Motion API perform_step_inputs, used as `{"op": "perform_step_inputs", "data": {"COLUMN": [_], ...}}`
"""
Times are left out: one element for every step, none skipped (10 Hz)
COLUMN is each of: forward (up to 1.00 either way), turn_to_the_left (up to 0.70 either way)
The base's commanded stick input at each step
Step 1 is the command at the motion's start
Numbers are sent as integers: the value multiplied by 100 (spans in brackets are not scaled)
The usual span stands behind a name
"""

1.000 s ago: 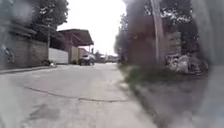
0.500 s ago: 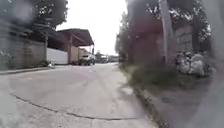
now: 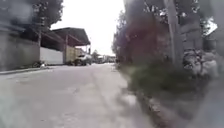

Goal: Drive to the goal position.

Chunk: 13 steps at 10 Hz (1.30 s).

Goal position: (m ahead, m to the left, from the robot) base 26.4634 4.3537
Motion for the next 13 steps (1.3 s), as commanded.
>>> {"op": "perform_step_inputs", "data": {"forward": [100,100,100,100,100,100,100,100,100,100,100,100,100], "turn_to_the_left": [0,0,0,0,0,0,0,0,0,0,0,0,0]}}
